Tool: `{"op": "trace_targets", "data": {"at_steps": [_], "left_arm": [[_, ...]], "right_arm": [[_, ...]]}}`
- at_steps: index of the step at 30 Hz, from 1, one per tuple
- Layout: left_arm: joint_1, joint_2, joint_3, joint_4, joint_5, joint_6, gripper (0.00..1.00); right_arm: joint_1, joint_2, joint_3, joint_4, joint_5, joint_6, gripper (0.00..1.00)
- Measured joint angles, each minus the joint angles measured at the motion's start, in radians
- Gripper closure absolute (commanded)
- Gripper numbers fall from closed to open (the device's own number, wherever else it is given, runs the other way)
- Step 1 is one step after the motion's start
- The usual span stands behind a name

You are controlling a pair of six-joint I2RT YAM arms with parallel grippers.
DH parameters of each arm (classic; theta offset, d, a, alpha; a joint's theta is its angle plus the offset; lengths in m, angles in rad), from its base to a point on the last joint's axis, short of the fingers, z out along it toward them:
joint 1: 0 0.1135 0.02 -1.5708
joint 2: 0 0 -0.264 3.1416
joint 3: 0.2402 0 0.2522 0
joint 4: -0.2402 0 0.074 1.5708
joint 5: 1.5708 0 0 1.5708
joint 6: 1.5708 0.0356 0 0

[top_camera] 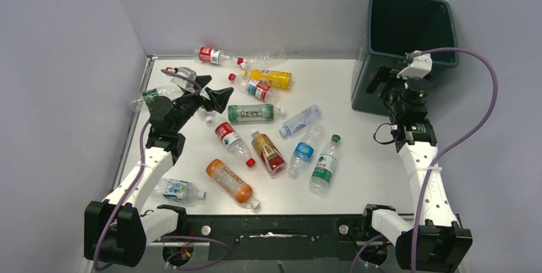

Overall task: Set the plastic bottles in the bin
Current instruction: Pick up the plastic bottle at the center of the board.

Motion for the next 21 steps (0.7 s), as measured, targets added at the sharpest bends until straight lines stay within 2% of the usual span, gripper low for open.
{"op": "trace_targets", "data": {"at_steps": [6, 9, 11, 14, 19, 21], "left_arm": [[-0.007, -0.005, -0.002, 0.084, -0.031, -0.261, 0.02], [-0.016, -0.016, -0.002, 0.08, -0.08, -0.361, 0.02], [-0.025, -0.031, 0.0, 0.053, -0.104, -0.395, 0.02], [-0.046, -0.051, 0.025, -0.022, -0.118, -0.416, 0.02], [-0.073, -0.053, 0.167, -0.236, -0.135, -0.409, 0.02], [-0.08, -0.058, 0.211, -0.293, -0.138, -0.388, 0.02]], "right_arm": [[0.007, 0.017, 0.15, -0.208, -0.069, 0.062, 0.02], [-0.001, 0.04, 0.222, -0.306, -0.082, 0.152, 0.02], [-0.033, 0.053, 0.239, -0.344, -0.146, 0.195, 0.02], [-0.08, 0.064, 0.21, -0.357, -0.267, 0.241, 0.02], [-0.155, 0.066, 0.052, -0.334, -0.49, 0.33, 0.02], [-0.18, 0.079, 0.023, -0.355, -0.522, 0.346, 0.02]]}}
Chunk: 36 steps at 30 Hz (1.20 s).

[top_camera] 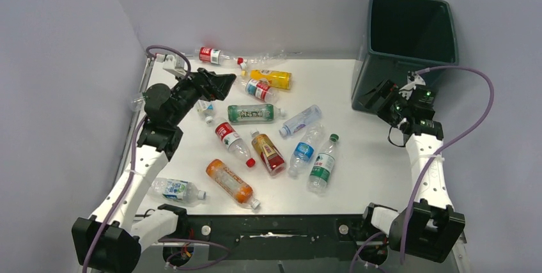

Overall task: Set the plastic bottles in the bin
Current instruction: Pick up the plastic bottle at the center of the board.

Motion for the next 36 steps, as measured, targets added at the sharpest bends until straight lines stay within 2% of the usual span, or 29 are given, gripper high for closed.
{"op": "trace_targets", "data": {"at_steps": [6, 10, 15, 19, 26, 36], "left_arm": [[-0.008, -0.023, -0.016, -0.019, 0.041, 0.01, 0.02], [-0.003, 0.05, -0.051, 0.049, 0.126, -0.087, 0.02], [-0.003, 0.151, -0.101, 0.066, 0.182, -0.18, 0.02], [-0.006, 0.18, -0.101, 0.044, 0.185, -0.195, 0.02], [-0.063, 0.183, -0.029, -0.154, 0.032, -0.12, 0.02], [-0.19, 0.148, 0.044, -0.409, -0.308, 0.006, 0.02]], "right_arm": [[0.039, 0.02, 0.028, -0.096, 0.164, -0.024, 0.02], [0.063, 0.024, 0.048, -0.141, 0.256, -0.047, 0.02], [0.084, 0.061, 0.037, -0.164, 0.289, -0.067, 0.02], [0.122, 0.119, 0.008, -0.159, 0.288, -0.069, 0.02], [0.241, 0.163, -0.121, -0.105, 0.269, -0.018, 0.02], [0.449, 0.119, -0.249, -0.04, 0.299, 0.1, 0.08]]}}
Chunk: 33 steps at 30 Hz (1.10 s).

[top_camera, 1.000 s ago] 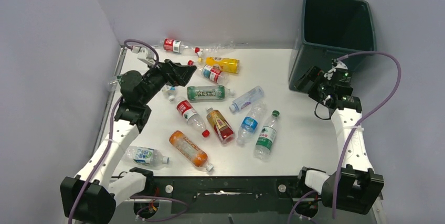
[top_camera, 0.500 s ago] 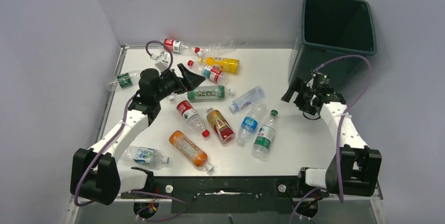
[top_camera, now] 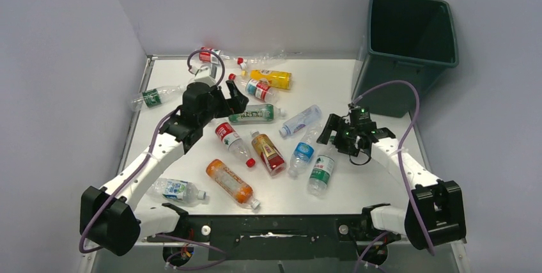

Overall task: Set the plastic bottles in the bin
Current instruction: Pick up the plastic bottle at the center of the board.

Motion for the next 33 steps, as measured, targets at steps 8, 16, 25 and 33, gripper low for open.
{"op": "trace_targets", "data": {"at_steps": [8, 16, 25, 33], "left_arm": [[-0.003, -0.001, 0.01, -0.031, -0.059, 0.014, 0.02], [0.039, -0.001, 0.006, -0.022, 0.07, 0.001, 0.02], [0.106, -0.013, -0.047, 0.004, 0.153, -0.031, 0.02], [0.059, -0.063, -0.085, -0.005, 0.005, -0.063, 0.02]], "right_arm": [[0.086, -0.091, -0.034, -0.002, 0.068, 0.068, 0.08], [0.119, -0.116, -0.077, -0.014, 0.117, 0.101, 0.08], [0.169, -0.117, -0.107, 0.0, 0.138, 0.13, 0.08], [0.183, -0.105, -0.127, 0.016, 0.147, 0.145, 0.08]]}}
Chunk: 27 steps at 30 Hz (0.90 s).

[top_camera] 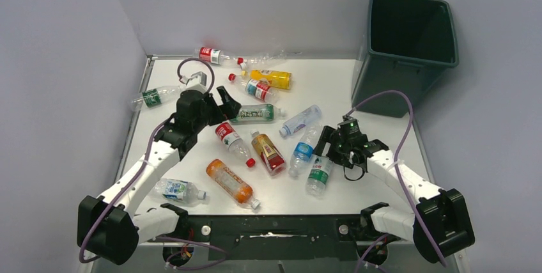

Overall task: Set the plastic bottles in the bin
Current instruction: Pick up the plastic bottle at the center of the board.

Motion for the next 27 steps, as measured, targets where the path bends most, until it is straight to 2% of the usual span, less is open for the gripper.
{"op": "trace_targets", "data": {"at_steps": [6, 27], "left_arm": [[-0.022, 0.028, 0.022, -0.062, -0.042, 0.005, 0.02], [-0.109, 0.045, 0.027, -0.023, 0.008, 0.074, 0.02]], "right_arm": [[0.007, 0.005, -0.012, 0.01, 0.003, 0.004, 0.08], [0.033, 0.05, -0.025, 0.058, 0.008, 0.012, 0.09]]}}
